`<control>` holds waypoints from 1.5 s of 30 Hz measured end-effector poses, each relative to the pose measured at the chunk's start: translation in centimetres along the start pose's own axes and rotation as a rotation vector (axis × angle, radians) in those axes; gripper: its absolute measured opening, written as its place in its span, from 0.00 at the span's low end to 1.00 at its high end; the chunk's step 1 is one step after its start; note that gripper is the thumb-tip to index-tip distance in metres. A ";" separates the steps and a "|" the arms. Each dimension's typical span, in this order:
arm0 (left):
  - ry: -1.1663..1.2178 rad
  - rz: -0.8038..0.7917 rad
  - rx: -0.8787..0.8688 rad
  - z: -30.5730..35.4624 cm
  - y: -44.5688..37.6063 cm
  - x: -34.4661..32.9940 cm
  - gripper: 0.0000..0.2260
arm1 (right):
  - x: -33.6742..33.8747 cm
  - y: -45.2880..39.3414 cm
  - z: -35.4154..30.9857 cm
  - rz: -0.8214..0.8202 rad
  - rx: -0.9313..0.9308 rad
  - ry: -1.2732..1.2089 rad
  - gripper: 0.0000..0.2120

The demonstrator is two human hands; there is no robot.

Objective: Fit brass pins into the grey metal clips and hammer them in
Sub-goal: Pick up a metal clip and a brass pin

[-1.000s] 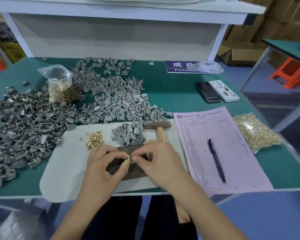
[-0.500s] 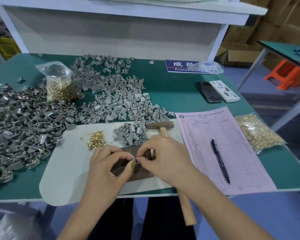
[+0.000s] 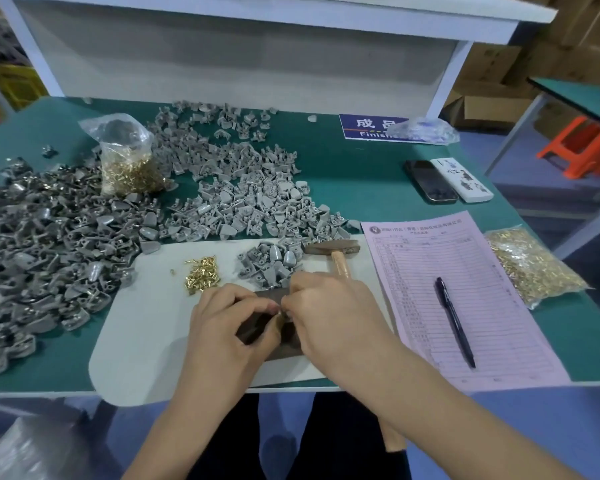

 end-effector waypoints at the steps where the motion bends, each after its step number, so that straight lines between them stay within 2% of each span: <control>1: 0.000 0.000 -0.002 -0.1 0.1 0.0 0.07 | 0.0 -0.1 -0.1 -0.009 0.002 0.010 0.09; 9: 0.030 0.002 -0.005 0.0 0.0 0.4 0.05 | 0.4 -1.5 1.7 -0.087 -0.027 -0.203 0.08; 15: 0.035 -0.011 0.010 0.2 0.0 0.6 0.09 | -0.6 -0.9 0.2 -0.070 -0.081 -0.057 0.06; 20: 0.047 -0.044 0.007 0.2 -0.4 0.9 0.07 | 0.2 -1.5 1.2 -0.080 -0.092 -0.223 0.08; 27: 0.054 -0.072 0.016 -0.2 -0.4 1.0 0.06 | -1.1 -0.9 1.2 0.000 -0.151 -0.315 0.08; 32: -0.049 -0.138 -0.036 0.5 -0.8 1.4 0.05 | -1.3 -0.7 1.4 0.074 -0.093 -0.304 0.09; 34: -0.108 -0.166 -0.044 0.8 -1.0 1.6 0.06 | -1.4 -0.6 1.9 0.055 -0.065 -0.375 0.07; 36: -0.146 -0.189 -0.039 1.0 -1.2 1.8 0.05 | -1.4 -0.4 3.2 0.071 -0.114 -0.646 0.05; 38: -0.154 -0.207 -0.026 0.9 -1.4 1.9 0.05 | -1.6 0.0 5.3 0.267 -0.267 -0.820 0.04; 39: -0.152 -0.213 -0.021 0.7 -1.5 1.8 0.04 | -1.9 0.2 6.5 0.365 -0.359 -0.761 0.06; 40: -0.152 -0.216 -0.015 0.6 -1.4 1.8 0.04 | -2.4 0.3 7.4 0.388 -0.449 -0.632 0.07; 42: -0.144 -0.209 -0.001 0.5 -1.3 1.8 0.04 | -3.8 0.6 8.1 0.233 -0.585 -0.414 0.10; 44: -0.134 -0.201 0.012 0.5 -1.3 1.8 0.04 | -5.1 0.4 8.0 0.070 -0.634 -0.383 0.17; 45: -0.131 -0.198 0.014 0.5 -1.3 1.8 0.04 | -5.4 0.1 8.2 0.056 -0.632 -0.385 0.16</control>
Point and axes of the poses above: each hand's wrist, its own y-axis away from the middle knuckle, its own x-axis out of the back of the hand, z = x × y, the point moved 2 cm from there along -y, towards the middle knuckle, and after that the axes turned 4 degrees about -x, right-handed, at the moved point
